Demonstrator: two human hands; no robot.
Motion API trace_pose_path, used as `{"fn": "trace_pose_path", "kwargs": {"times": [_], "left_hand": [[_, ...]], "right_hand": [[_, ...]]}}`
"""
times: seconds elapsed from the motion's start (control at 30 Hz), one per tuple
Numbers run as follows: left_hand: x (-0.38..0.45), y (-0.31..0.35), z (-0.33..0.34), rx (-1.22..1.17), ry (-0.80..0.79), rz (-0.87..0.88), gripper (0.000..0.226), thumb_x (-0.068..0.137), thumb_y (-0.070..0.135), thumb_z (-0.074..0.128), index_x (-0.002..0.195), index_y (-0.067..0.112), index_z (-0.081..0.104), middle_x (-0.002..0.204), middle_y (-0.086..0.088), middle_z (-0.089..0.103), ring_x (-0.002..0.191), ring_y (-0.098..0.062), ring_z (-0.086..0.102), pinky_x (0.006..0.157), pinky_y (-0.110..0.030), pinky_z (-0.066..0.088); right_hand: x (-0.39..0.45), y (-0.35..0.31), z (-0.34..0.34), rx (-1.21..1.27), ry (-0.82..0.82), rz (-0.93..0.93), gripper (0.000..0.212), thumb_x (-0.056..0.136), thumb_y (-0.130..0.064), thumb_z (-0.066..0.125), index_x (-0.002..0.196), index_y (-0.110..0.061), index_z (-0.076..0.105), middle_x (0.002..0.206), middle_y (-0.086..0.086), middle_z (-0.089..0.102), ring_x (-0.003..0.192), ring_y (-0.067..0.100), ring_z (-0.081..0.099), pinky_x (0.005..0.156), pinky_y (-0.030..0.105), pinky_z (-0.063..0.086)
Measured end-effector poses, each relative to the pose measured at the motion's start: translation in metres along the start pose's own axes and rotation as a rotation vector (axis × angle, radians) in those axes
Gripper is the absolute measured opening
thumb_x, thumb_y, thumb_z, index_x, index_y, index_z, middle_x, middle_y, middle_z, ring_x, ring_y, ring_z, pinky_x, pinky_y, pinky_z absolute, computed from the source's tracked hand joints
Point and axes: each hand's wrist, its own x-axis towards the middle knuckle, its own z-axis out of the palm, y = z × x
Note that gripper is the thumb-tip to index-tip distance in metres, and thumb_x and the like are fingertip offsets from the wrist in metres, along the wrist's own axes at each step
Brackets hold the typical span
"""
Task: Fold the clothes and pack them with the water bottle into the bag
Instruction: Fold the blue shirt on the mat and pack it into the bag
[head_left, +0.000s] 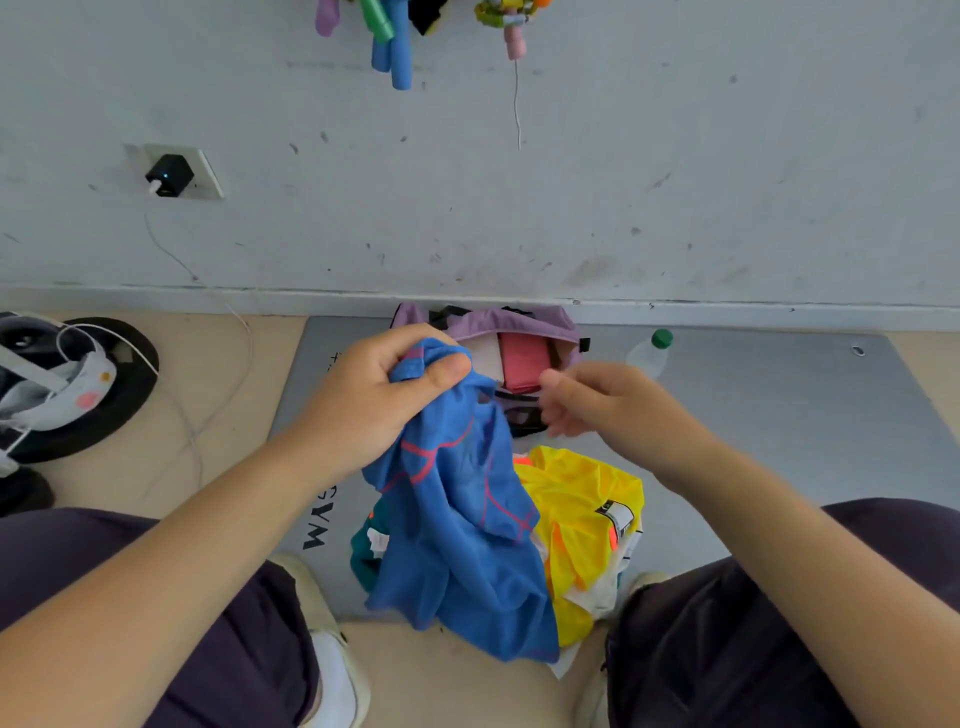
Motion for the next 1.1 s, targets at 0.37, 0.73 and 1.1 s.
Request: {"fn": "trace_pose_path", "kwargs": {"times": [0.37, 0.73, 1.1], "left_hand": [[-0.007, 0.004, 0.004, -0.223, -0.23, -0.013, 0.017, 0.076, 0.047, 0.067, 0.083, 0.033, 0.07, 0.083, 0.012, 0.064, 0.083, -0.004, 0.06, 0.072, -0.019, 0.048], [-0.007, 0.002, 0.002, -0.16, -0.172, -0.041, 0.021, 0.08, 0.038, 0.07, 0.091, 0.019, 0.069, 0.097, 0.006, 0.072, 0.09, -0.008, 0.064, 0.083, -0.028, 0.048], [0.0, -0.007, -0.004, 0.15, 0.104, 0.007, 0.025, 0.081, 0.035, 0.076, 0.072, 0.028, 0.053, 0.068, 0.018, 0.052, 0.062, -0.002, 0.042, 0.057, -0.013, 0.034]], "right_hand": [[0.0, 0.001, 0.015, 0.512, -0.294, 0.289, 0.063, 0.077, -0.065, 0.054, 0.103, -0.012, 0.074, 0.101, 0.002, 0.073, 0.092, 0.013, 0.066, 0.098, 0.037, 0.045], [0.002, 0.0, 0.008, 0.546, -0.355, 0.437, 0.054, 0.084, -0.058, 0.055, 0.103, -0.011, 0.072, 0.106, 0.01, 0.071, 0.089, 0.019, 0.065, 0.092, 0.034, 0.047], [0.001, -0.003, -0.002, 0.782, 0.016, 0.047, 0.018, 0.081, -0.016, 0.068, 0.095, -0.01, 0.059, 0.096, 0.01, 0.07, 0.087, 0.02, 0.067, 0.076, 0.026, 0.056]]}}
